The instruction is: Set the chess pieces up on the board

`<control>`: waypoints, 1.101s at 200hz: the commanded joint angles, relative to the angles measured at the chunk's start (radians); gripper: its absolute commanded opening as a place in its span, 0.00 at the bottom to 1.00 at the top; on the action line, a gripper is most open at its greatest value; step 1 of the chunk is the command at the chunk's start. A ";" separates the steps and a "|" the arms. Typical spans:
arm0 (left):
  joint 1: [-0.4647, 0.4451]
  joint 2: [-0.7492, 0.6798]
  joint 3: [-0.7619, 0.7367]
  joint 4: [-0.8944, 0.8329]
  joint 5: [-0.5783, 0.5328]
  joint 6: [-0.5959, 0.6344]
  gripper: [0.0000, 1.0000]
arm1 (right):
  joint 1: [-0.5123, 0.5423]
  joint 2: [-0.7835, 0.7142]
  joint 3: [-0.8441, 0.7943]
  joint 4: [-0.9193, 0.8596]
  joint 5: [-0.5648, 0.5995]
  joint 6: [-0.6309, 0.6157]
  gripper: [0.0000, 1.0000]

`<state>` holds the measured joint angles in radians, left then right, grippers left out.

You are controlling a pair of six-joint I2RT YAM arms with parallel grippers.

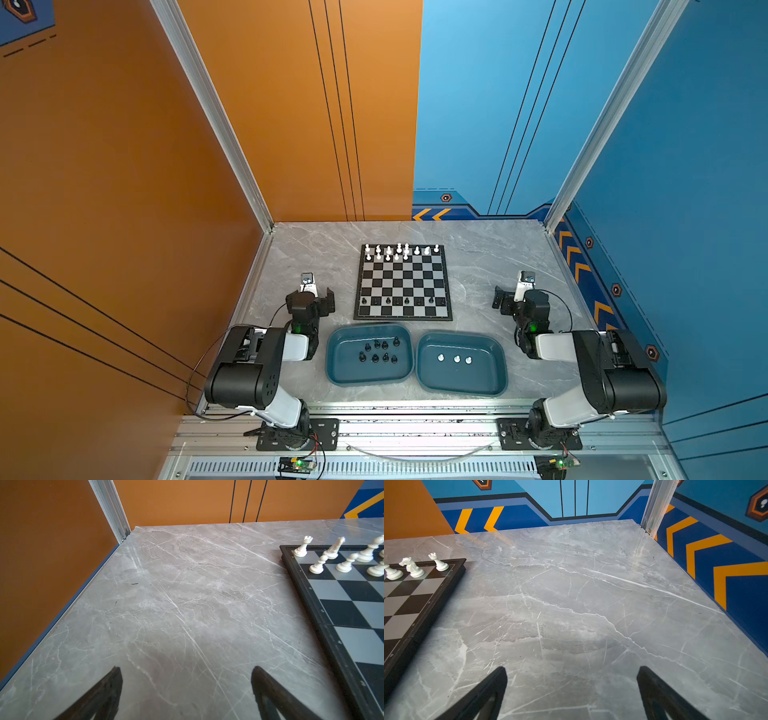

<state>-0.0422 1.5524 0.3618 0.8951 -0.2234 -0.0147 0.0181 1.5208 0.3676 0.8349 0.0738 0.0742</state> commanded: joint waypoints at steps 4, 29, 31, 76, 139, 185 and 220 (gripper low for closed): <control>-0.001 0.010 0.023 0.017 0.021 0.015 0.98 | -0.009 0.013 0.017 0.024 -0.017 -0.019 1.00; -0.001 0.009 0.023 0.017 0.022 0.014 0.98 | -0.009 0.013 0.017 0.024 -0.018 -0.020 1.00; -0.001 0.010 0.022 0.016 0.021 0.014 0.98 | -0.009 0.013 0.017 0.024 -0.018 -0.019 1.00; -0.001 0.009 0.023 0.016 0.020 0.014 0.98 | -0.009 0.013 0.018 0.024 -0.019 -0.018 1.00; 0.003 0.009 0.020 0.017 0.029 0.013 0.98 | -0.010 0.013 0.018 0.024 -0.020 -0.017 1.00; 0.007 0.009 0.021 0.016 0.035 0.011 0.98 | -0.010 0.013 0.017 0.023 -0.021 -0.018 1.00; 0.005 0.010 0.020 0.017 0.034 0.011 0.98 | -0.010 0.013 0.017 0.023 -0.019 -0.018 1.00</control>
<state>-0.0402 1.5524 0.3618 0.8951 -0.2073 -0.0147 0.0128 1.5208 0.3676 0.8421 0.0631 0.0738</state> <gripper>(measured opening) 0.976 0.998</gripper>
